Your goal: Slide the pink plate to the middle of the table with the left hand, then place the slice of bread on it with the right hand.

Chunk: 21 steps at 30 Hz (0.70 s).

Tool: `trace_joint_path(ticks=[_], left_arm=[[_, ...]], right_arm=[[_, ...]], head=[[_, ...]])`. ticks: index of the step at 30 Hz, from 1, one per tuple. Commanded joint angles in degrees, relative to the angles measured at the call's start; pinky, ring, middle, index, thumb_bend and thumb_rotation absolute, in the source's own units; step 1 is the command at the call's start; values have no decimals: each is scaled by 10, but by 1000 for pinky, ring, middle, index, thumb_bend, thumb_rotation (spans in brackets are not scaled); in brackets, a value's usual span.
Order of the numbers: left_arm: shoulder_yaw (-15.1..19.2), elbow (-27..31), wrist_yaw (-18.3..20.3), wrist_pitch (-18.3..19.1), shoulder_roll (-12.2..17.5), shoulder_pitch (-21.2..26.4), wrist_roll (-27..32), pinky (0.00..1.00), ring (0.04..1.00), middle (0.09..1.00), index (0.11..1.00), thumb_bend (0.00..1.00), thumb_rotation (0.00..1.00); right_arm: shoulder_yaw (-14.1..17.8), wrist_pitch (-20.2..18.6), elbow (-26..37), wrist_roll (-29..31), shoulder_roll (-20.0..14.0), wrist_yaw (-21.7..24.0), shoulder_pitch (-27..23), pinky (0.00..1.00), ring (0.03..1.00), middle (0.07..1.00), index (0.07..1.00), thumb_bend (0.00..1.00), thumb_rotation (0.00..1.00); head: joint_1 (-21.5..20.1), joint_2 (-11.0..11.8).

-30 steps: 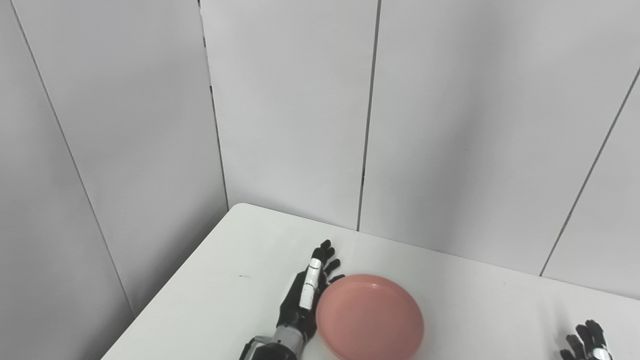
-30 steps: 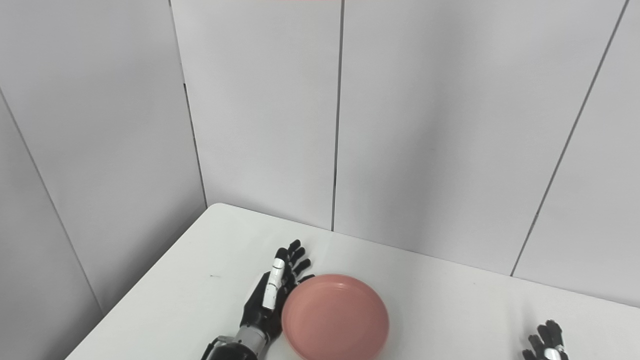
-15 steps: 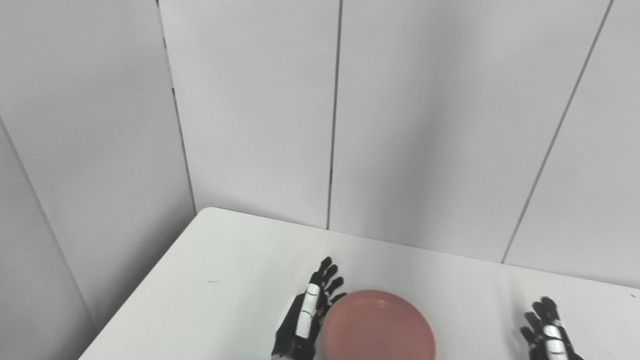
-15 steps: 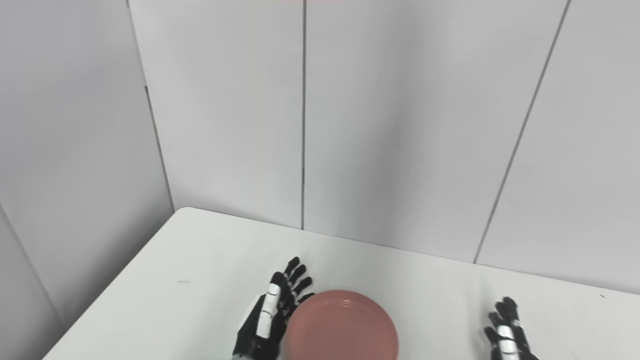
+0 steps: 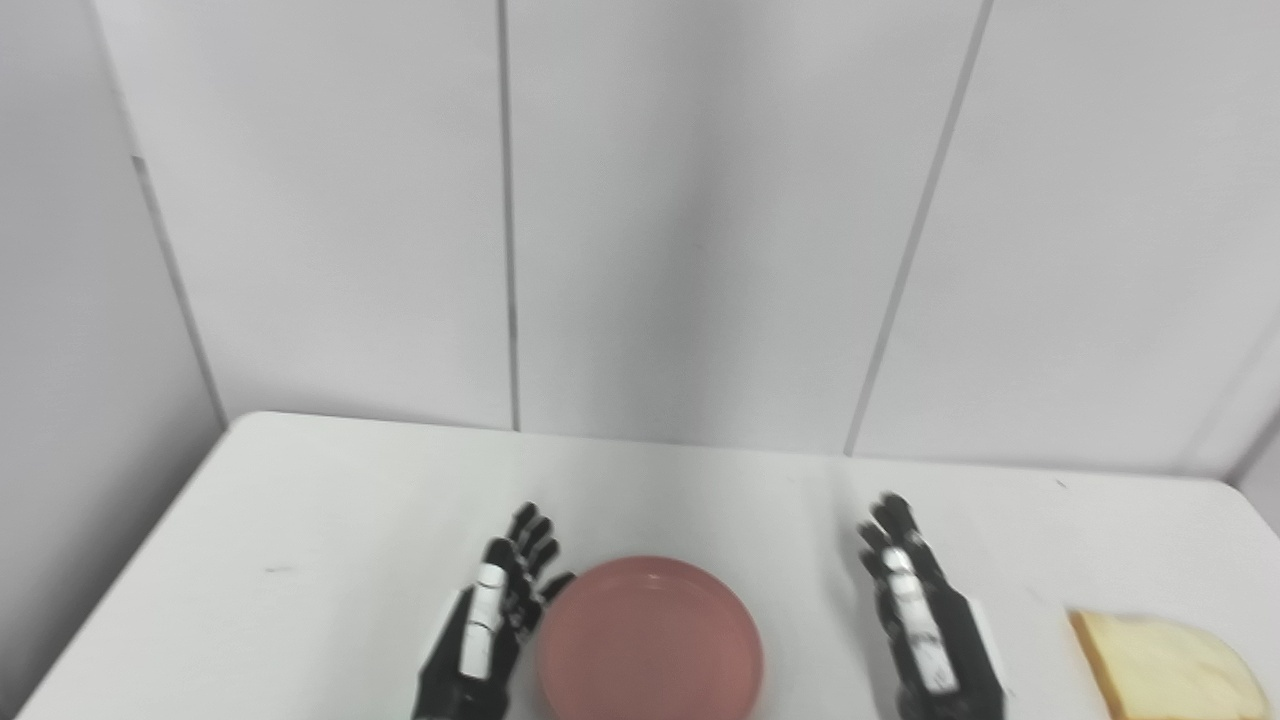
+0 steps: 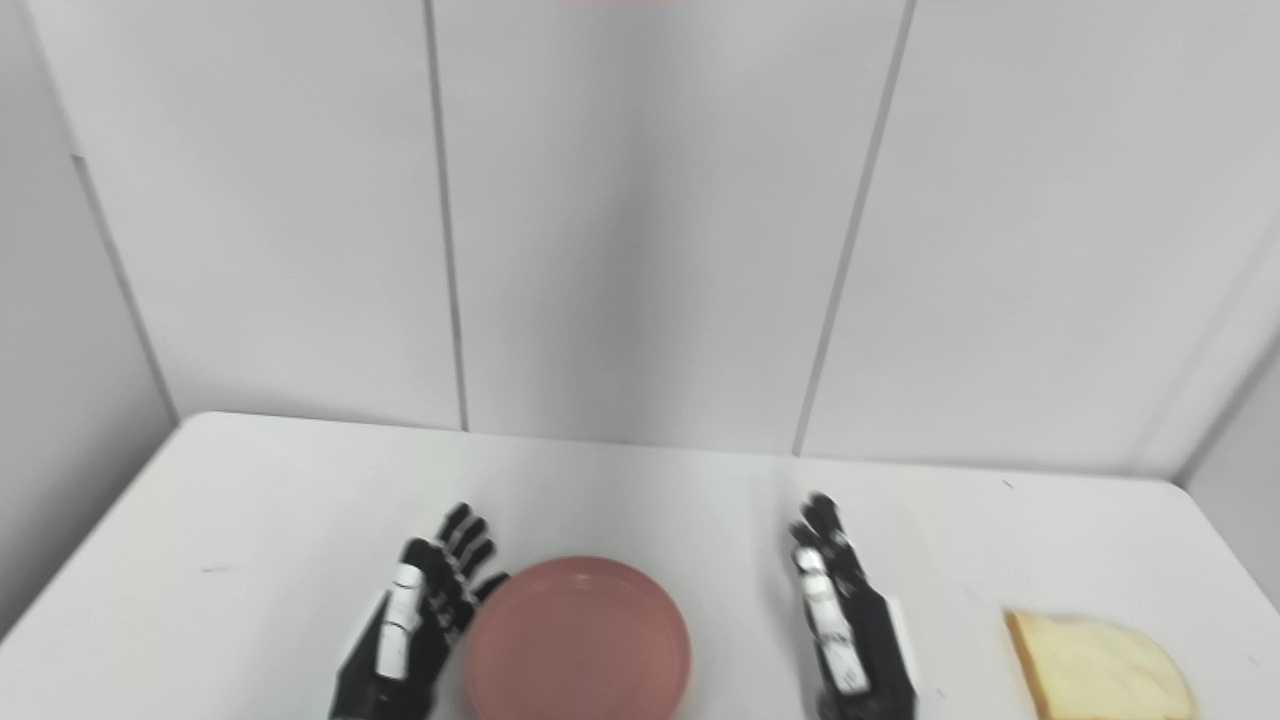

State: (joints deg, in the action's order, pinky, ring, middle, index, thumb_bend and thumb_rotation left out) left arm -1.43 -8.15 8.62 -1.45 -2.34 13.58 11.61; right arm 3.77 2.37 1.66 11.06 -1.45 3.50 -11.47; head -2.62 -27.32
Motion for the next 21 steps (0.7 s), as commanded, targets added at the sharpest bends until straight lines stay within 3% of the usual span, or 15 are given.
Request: trace_joint_path(ticks=[1,8,11,21], left_arm=[[-3,32,11,5,1,3,12,868,990,1000,990,787,1000],[-8,76,15,40,2,-12,17,886,988,1000,986,754,1000],[-12,84,17,48,2,-16,17,934,991,1000,983,754,1000],[-19,102,12,58,-14,-27,16,925,987,1000,979,756,967]], right_arm=[[-6,-16,33,-10,9,-9,-17,997,950,961,943,651,753],[-16,-64,75,-22,27,-30,-22,1000,949,955,933,652,745],[-15,-79,88,-24,30,-36,-26,1000,956,958,932,639,750],[-13,-103,120,-14,22,-36,-30,1000,956,964,946,613,763]], head=[[-15,-10],[-48,-48],[-49,-58],[-41,-95]])
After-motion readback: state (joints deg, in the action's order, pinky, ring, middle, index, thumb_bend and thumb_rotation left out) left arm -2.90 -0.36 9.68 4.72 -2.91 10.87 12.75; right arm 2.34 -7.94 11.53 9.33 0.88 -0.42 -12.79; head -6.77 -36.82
